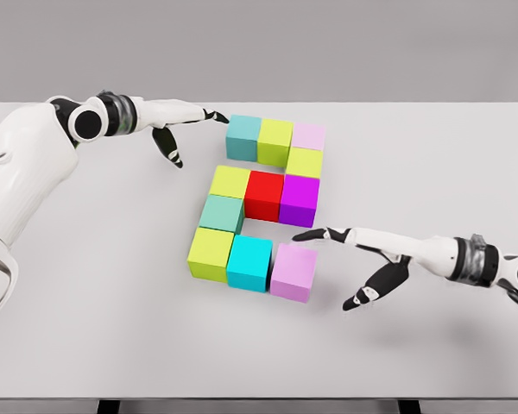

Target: Assemble the squares on the desktop into the number 2

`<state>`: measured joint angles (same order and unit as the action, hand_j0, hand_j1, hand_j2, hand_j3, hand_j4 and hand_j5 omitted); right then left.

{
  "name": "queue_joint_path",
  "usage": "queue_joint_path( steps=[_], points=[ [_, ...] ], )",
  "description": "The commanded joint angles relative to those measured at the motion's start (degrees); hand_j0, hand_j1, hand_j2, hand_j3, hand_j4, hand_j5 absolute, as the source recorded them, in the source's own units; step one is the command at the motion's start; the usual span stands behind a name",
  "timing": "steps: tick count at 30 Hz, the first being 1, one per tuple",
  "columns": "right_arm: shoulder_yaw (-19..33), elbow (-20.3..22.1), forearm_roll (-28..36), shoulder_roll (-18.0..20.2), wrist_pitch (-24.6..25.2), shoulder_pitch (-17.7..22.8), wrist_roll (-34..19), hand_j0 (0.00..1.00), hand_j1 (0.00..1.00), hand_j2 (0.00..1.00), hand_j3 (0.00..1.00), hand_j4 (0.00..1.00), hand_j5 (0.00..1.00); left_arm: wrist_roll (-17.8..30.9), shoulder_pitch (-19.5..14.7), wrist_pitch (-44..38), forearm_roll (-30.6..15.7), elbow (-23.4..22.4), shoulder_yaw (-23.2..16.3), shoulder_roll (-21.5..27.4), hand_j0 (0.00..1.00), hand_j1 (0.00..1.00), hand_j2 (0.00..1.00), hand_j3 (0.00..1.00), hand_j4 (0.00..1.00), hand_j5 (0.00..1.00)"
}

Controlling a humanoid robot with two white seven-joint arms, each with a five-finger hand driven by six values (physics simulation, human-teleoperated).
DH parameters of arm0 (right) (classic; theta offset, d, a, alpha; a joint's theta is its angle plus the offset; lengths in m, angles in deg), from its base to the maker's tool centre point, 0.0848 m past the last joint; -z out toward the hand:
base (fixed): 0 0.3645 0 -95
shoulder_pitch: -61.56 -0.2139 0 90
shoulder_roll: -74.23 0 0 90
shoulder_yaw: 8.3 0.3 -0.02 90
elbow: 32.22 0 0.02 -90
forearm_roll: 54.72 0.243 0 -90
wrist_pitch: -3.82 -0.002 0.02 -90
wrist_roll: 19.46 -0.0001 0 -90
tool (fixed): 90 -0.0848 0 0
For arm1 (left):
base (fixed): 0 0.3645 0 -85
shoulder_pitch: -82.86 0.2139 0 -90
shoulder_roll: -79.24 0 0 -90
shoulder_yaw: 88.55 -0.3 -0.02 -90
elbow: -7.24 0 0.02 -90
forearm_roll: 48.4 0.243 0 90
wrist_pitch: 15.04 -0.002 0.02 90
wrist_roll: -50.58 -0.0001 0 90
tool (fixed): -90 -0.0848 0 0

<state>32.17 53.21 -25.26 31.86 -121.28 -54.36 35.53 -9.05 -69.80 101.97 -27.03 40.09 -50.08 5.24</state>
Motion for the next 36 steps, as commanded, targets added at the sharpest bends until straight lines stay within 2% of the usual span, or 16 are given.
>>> queue_joint_path(
  steps=[1,4,5,6,8,9,12,14,16,18,19,23,31,36],
  points=[
    [2.24,-0.35,0.52,0.09,0.11,0.00,0.01,1.00,1.00,1.00,1.00,1.00,1.00,-0.04,0.00,-0.11,-0.27,0.20,0.11,-0.01,1.00,1.00,1.00,1.00,1.00,1.00],
    [6.37,-1.50,0.25,0.62,0.11,-1.67,0.01,1.00,1.00,1.00,1.00,1.00,1.00,-0.04,0.00,-0.47,-0.36,0.11,0.19,0.17,1.00,1.00,1.00,1.00,1.00,1.00],
    [6.73,-1.50,-2.20,2.02,0.11,-4.92,0.01,1.00,1.00,1.00,1.00,1.00,1.00,-0.13,-0.09,-0.55,-0.45,0.11,0.19,0.52,1.00,1.00,1.00,1.00,1.00,1.00],
    [6.73,-1.41,-7.28,4.21,0.11,-6.50,0.01,1.00,1.00,1.00,1.00,1.00,1.00,-0.13,-0.18,-0.38,-0.45,0.20,0.19,0.78,1.00,1.00,1.00,1.00,1.00,1.00],
    [6.81,-1.06,-19.26,6.76,0.11,-12.30,0.01,1.00,1.00,1.00,1.00,1.00,1.00,-0.13,-0.26,0.15,-0.71,0.38,0.28,2.27,1.00,1.00,1.00,1.00,1.00,1.00],
    [6.73,-0.18,-19.79,8.08,0.11,-12.13,0.01,1.00,1.00,1.00,1.00,1.00,1.00,-0.13,-0.26,1.02,-0.80,0.64,0.28,3.24,1.00,1.00,1.00,1.00,1.00,1.00],
    [6.29,5.00,-27.96,13.18,0.11,-10.99,0.01,1.00,1.00,1.00,1.00,1.00,1.00,-0.04,-0.18,7.44,-2.90,0.82,0.55,5.44,1.00,1.00,1.00,1.00,1.00,1.00],
    [6.20,10.01,-32.61,15.29,0.11,-8.18,0.01,1.00,1.00,1.00,1.00,1.00,1.00,0.04,-0.18,7.99,-4.93,1.34,0.55,8.08,1.00,1.00,1.00,1.00,1.00,1.00],
    [4.97,13.44,-35.43,15.38,0.11,-6.68,0.01,1.00,1.00,1.00,1.00,1.00,1.00,-0.22,0.09,7.99,-5.28,4.15,0.55,10.27,1.00,1.00,1.00,1.00,1.00,1.00],
    [4.18,13.88,-35.96,15.29,0.11,-6.59,0.01,1.00,1.00,1.00,1.00,1.00,1.00,-0.39,0.26,7.99,-5.02,7.67,0.37,13.79,1.00,1.00,1.00,1.00,1.00,1.00],
    [4.09,14.23,-36.05,15.29,0.11,-6.50,0.01,1.00,1.00,1.00,1.00,1.00,1.00,-0.39,0.79,7.99,-5.02,8.02,0.37,14.23,1.00,1.00,1.00,1.00,1.00,1.00],
    [2.25,14.67,-38.33,13.89,0.11,-6.07,0.01,1.00,1.00,1.00,1.00,1.00,1.00,-0.31,3.16,7.99,-5.11,7.85,0.28,14.67,1.00,1.00,1.00,1.00,1.00,1.00],
    [1.10,14.50,-41.85,8.88,0.11,-6.07,0.01,1.00,1.00,1.00,1.00,1.00,1.00,-0.13,4.31,7.99,-4.40,7.15,0.19,14.06,1.00,1.00,1.00,1.00,1.00,1.00],
    [1.10,14.41,-42.20,8.00,0.11,-6.07,0.01,1.00,1.00,1.00,1.00,1.00,1.00,-0.04,4.75,7.99,-4.23,7.15,0.11,13.97,1.00,1.00,1.00,1.00,1.00,1.00]
  ],
)
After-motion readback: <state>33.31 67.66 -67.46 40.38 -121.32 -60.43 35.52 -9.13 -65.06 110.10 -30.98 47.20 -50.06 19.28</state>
